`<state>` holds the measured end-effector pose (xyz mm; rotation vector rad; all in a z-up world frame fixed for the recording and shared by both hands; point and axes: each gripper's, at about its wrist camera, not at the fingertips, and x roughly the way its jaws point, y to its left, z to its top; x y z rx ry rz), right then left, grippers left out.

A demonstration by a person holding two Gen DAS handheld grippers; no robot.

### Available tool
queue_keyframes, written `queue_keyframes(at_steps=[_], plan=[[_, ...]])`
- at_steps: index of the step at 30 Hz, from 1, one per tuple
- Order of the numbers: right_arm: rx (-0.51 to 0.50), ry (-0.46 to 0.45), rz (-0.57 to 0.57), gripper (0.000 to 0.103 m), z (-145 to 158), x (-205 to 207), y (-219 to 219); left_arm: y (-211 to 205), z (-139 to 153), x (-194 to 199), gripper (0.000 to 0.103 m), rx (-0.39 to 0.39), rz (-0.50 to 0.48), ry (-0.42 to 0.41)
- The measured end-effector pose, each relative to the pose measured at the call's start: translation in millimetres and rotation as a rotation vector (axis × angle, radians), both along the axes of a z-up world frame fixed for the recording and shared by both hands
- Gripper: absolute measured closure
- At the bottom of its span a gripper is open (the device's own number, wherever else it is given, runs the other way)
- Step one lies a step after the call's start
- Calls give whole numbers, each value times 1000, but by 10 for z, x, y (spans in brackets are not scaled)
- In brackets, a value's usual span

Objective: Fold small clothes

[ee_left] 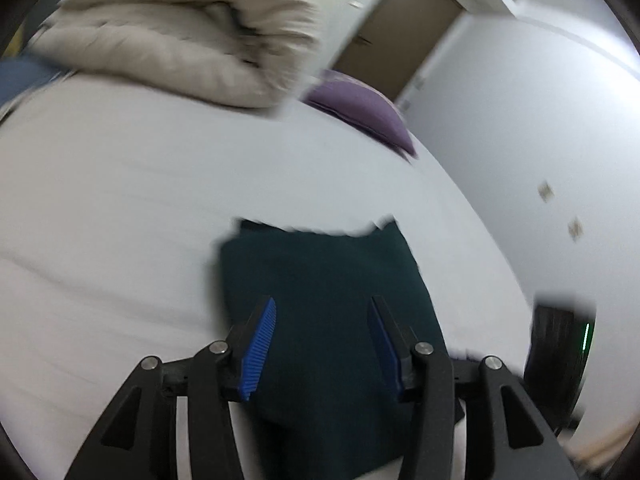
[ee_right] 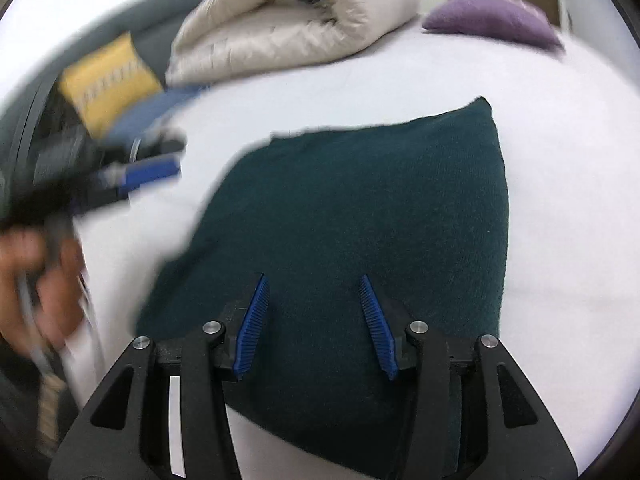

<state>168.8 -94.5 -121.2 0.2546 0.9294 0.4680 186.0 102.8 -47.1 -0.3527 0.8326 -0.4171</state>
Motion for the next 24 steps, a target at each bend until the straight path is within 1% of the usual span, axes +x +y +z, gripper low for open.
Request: queue_keyframes(at_steps=[1, 2, 3, 4, 5, 6, 7, 8, 9, 10, 11, 12, 13, 14, 15, 17, 18, 20, 21, 22, 24], plan=[[66, 12, -13, 56, 25, 49, -78, -166, -88, -25, 54, 44, -41, 4], [123, 27, -23, 56, 36, 98, -147, -232, -159, -17, 56, 67, -57, 18], [184, 51, -32, 56, 18, 163, -228, -278, -327, 28, 63, 94, -60, 59], [204, 69, -37, 56, -8, 210, -271, -269, -481, 84, 70, 86, -48, 104], [215, 107, -44, 56, -85, 279, -323, -233, -588, 125, 79, 51, -37, 132], [223, 160, -54, 62, -209, 350, -398, -170, -674, 157, 93, 17, -18, 145], [256, 187, -64, 73, -298, 387, -494, -75, -726, 181, 96, -30, -8, 161], [298, 202, -74, 84, -360, 406, -594, -12, -750, 198, 96, -78, -13, 177], [349, 223, -81, 86, -398, 412, -696, 36, -766, 213, 97, -97, -15, 189], [388, 231, -85, 86, -404, 410, -765, 38, -760, 222, 97, -87, -27, 189], [410, 230, -89, 82, -383, 415, -805, 26, -747, 224, 97, -74, -34, 187], [417, 214, -95, 82, -330, 430, -827, 14, -732, 220, 97, -59, -38, 186], [416, 195, -96, 79, -271, 460, -827, -11, -712, 227, 97, -44, -40, 185], [422, 182, -93, 78, -218, 518, -822, -26, -702, 233, 97, -37, -40, 186], [438, 175, -83, 78, -167, 597, -808, -32, -699, 237, 97, -34, -40, 190], [434, 180, -77, 78, -114, 815, -750, -9, -701, 215, 97, -33, -42, 198], [427, 196, -77, 78, -131, 914, -725, -35, -720, 253, 97, -31, -43, 202], [411, 261, -100, 77, -266, 1167, -721, -123, -726, 318, 97, -19, -48, 208], [429, 283, -131, 78, -369, 1302, -793, -131, -738, 349, 97, -9, -52, 209], [439, 283, -152, 81, -411, 1375, -840, -184, -734, 387, 97, 3, -57, 209], [413, 260, -230, 80, -467, 1522, -1008, -189, -727, 379, 97, 17, -65, 214]])
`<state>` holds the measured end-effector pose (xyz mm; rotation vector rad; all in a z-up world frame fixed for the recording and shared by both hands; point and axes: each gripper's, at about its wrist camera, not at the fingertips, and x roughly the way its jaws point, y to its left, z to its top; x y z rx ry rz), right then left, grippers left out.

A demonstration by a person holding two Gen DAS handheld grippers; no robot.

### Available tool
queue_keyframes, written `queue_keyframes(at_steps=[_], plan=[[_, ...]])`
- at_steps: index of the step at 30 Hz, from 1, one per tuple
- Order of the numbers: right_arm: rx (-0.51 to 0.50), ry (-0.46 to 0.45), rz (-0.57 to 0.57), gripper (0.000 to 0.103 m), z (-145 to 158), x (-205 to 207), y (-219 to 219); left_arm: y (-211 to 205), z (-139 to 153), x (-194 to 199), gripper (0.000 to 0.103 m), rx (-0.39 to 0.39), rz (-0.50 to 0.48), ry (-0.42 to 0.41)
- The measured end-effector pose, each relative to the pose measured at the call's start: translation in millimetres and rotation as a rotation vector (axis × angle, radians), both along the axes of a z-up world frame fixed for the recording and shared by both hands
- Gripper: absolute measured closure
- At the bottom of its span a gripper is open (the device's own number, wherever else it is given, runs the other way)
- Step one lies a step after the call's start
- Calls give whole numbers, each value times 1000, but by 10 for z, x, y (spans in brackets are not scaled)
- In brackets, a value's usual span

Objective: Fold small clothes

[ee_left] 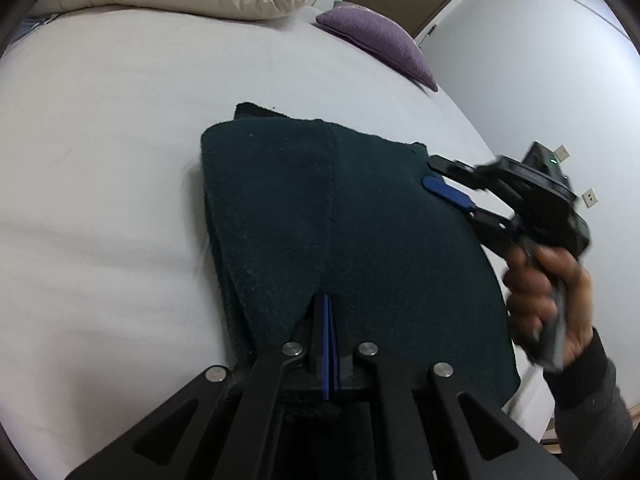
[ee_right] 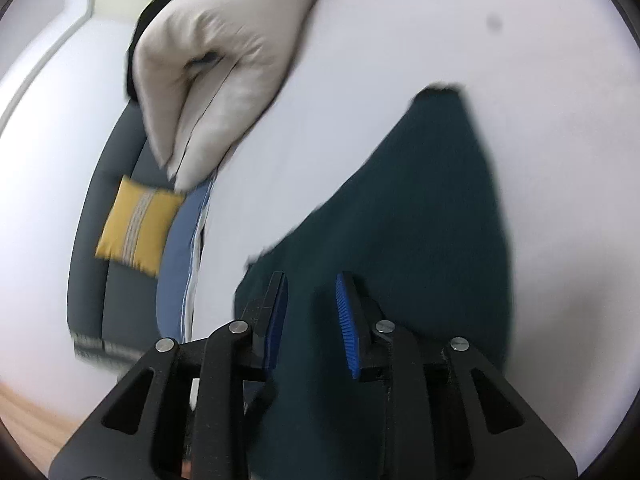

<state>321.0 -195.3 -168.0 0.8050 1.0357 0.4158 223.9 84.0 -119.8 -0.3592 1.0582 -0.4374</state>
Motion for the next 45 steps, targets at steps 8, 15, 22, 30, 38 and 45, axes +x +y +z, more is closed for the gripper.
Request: queue_keyframes(at_steps=[8, 15, 22, 30, 38, 45], plan=[[1, -2, -119, 75, 49, 103, -472, -55, 21, 24, 97, 29, -16, 4], [105, -96, 259, 74, 445, -835, 1, -91, 33, -4, 97, 64, -21, -12], [-35, -90, 357, 67, 35, -1508, 60, -146, 36, -30, 97, 110, -22, -28], [-17, -95, 360, 59, 274, -1656, 36, -175, 11, -64, 97, 136, -22, -46], [15, -80, 318, 61, 143, -1765, -133, -201, 4, -76, 97, 162, -25, -63], [-41, -176, 217, 50, 599, -1976, -520, -65, 231, -229, 72, 102, 0, -99]])
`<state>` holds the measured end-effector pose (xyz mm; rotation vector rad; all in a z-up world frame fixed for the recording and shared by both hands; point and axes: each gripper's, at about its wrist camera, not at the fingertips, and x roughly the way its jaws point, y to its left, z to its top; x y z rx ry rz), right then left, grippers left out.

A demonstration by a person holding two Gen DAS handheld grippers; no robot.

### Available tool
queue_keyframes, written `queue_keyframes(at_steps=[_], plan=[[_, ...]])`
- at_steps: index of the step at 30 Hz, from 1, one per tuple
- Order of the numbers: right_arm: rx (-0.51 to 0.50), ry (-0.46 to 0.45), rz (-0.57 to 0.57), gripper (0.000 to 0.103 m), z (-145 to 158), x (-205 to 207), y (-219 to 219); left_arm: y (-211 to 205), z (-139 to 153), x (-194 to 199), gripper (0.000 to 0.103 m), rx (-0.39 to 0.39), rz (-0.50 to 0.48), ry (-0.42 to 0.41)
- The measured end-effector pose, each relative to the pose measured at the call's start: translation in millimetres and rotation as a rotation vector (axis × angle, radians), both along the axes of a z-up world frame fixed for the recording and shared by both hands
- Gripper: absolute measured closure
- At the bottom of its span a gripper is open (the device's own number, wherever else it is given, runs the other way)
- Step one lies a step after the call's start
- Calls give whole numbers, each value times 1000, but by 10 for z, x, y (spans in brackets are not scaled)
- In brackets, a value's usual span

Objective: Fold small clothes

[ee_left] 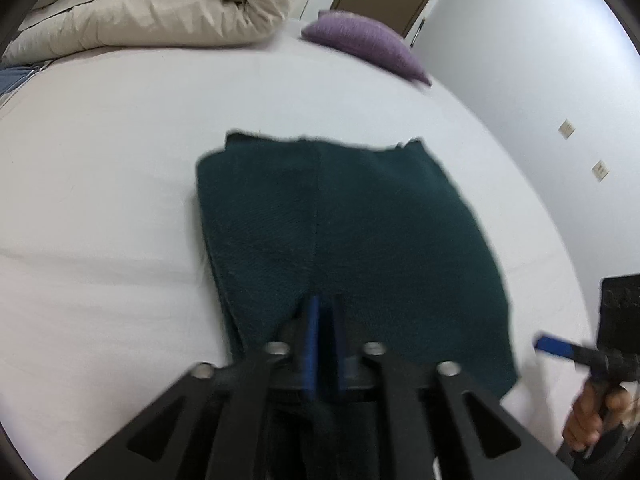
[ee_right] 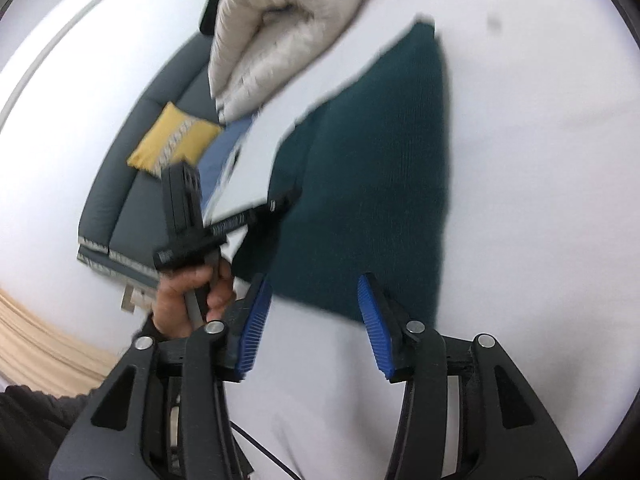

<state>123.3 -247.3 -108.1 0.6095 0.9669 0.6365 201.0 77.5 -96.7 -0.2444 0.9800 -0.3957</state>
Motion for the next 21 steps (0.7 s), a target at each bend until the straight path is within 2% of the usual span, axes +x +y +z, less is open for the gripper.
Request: queue_keyframes(at_steps=[1, 2, 3, 5, 9, 13, 17, 20, 21], plan=[[-17, -10, -34, 38, 52, 13, -68, 99, 101, -66, 50, -25, 28, -34], [-41, -25, -78, 30, 105, 30, -160, 156, 153, -98, 42, -40, 47, -51], [-52, -38, -102, 30, 149, 69, -237, 252, 219, -131, 32, -54, 78, -72], [-64, -16, -125, 30, 174, 207, -345, 427, 276, -119, 31, -82, 123, -74], [-44, 52, -136, 30, 81, 508, -422, 603, 51, 98, 31, -160, 139, 52], [16, 133, -130, 30, -171, 777, -311, 523, -236, 259, 31, -228, 136, 164], [25, 187, -102, 30, -471, 1017, 14, 424, -339, 369, 31, -249, 127, 193], [49, 190, -91, 33, -568, 1113, 127, 446, -388, 508, 32, -319, 126, 226], [51, 192, -90, 33, -576, 1152, 163, 450, -400, 538, 36, -334, 126, 237]])
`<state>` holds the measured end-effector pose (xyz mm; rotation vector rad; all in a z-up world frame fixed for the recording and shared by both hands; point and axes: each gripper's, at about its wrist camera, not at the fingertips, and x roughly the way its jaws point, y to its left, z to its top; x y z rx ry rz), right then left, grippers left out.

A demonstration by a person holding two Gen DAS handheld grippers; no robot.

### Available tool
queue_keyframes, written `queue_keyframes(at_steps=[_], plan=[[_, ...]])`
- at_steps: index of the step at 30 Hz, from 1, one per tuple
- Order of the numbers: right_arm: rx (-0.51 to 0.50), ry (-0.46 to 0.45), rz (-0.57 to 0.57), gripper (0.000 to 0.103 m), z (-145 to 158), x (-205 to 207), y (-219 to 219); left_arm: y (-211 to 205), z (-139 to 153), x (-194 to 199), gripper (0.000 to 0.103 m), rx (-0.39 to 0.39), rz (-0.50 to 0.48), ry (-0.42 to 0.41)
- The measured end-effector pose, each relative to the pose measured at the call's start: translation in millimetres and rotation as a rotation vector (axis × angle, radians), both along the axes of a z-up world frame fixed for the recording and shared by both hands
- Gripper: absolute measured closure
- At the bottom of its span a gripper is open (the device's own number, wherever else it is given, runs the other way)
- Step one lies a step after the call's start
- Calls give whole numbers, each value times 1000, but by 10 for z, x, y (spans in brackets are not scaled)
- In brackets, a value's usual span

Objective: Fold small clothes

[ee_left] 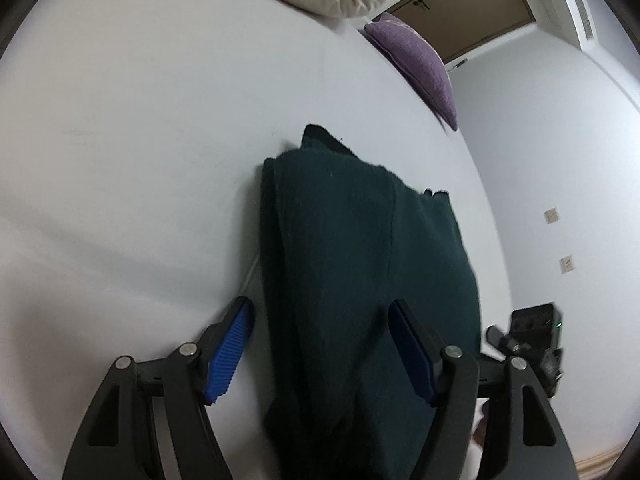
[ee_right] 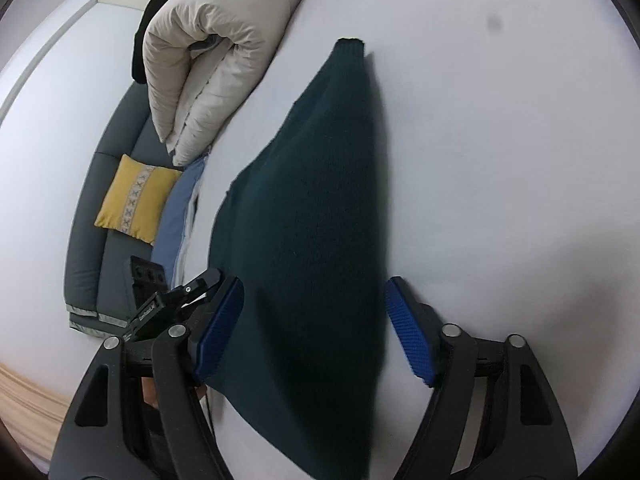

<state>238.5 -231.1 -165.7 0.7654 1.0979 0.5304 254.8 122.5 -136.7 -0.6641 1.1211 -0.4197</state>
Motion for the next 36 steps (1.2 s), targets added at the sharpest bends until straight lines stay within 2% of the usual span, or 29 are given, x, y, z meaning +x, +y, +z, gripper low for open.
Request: queue_keyframes(at_steps=[3, 6, 7, 10, 13, 17, 22, 25, 29, 31, 34, 36], plan=[[-42, 5, 16, 40, -53, 94, 108, -23, -28, 66, 46, -21, -7, 27], [-60, 12, 19, 44, -98, 181, 192, -57, -93, 96, 66, -86, -9, 67], [-65, 15, 18, 46, -105, 184, 200, -71, -133, 104, 70, -109, -2, 80], [-101, 14, 8, 53, -98, 190, 249, -118, -79, 83, 76, -84, -7, 70], [-135, 5, -3, 60, 0, 153, 276, -145, 59, 35, 79, -44, -13, 56], [-198, -59, 12, 63, 364, -61, 364, -234, 347, -153, 79, -21, -41, 14], [-179, -110, 33, 63, 769, -585, 402, -438, 768, -728, 79, 20, -116, -66], [-166, -126, 41, 63, 905, -1023, 365, -559, 877, -1135, 79, 37, -159, -87], [-160, -127, 32, 63, 919, -1638, 288, -709, 861, -1616, 79, 57, -205, -96], [-143, -119, 21, 63, 867, -1912, 219, -767, 759, -1774, 79, 57, -227, -83], [-132, -91, 7, 63, 661, -2204, 59, -775, 446, -1851, 79, 32, -221, -19], [-109, -46, -11, 63, 420, -2269, -64, -789, 220, -1857, 78, 31, -211, 22]])
